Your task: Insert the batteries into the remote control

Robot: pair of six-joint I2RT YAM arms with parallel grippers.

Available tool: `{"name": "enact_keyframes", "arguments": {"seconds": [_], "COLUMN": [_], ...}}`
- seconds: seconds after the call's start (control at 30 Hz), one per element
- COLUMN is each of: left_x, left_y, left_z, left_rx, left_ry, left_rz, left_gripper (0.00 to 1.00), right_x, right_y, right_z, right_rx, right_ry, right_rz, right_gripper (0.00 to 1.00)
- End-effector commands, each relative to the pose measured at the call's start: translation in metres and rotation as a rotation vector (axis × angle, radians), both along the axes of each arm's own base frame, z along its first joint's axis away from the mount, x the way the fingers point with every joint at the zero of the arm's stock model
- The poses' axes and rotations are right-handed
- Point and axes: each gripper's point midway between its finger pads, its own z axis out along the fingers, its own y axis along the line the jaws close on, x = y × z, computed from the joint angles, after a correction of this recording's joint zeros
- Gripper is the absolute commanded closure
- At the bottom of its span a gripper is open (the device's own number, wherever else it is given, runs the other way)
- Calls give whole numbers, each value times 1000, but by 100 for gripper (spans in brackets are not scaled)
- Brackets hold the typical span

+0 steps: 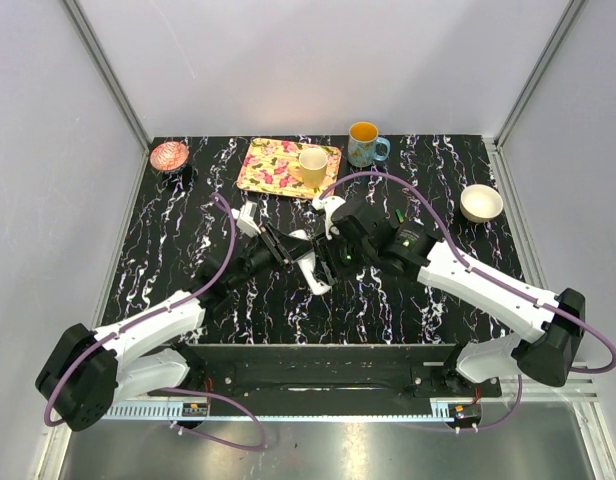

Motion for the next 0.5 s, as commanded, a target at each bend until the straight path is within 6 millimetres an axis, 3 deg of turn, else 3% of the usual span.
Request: {"name": "enact_keyframes", "arguments": {"seconds": [0.0, 0.47], "left_x": [2, 5], "left_y": [-4, -3], "left_z": [41, 36], "left_rx": [-89, -72], "left_ry": [-87, -85], "left_rz": [-15, 0], "left_gripper": [100, 100], "right_x": [-2, 0], "right_y": [8, 0], "right_z": [1, 11], "right_rx": [26, 48], "right_ry": [-7, -40], "right_rz": [29, -16], "right_gripper": [55, 75]}}
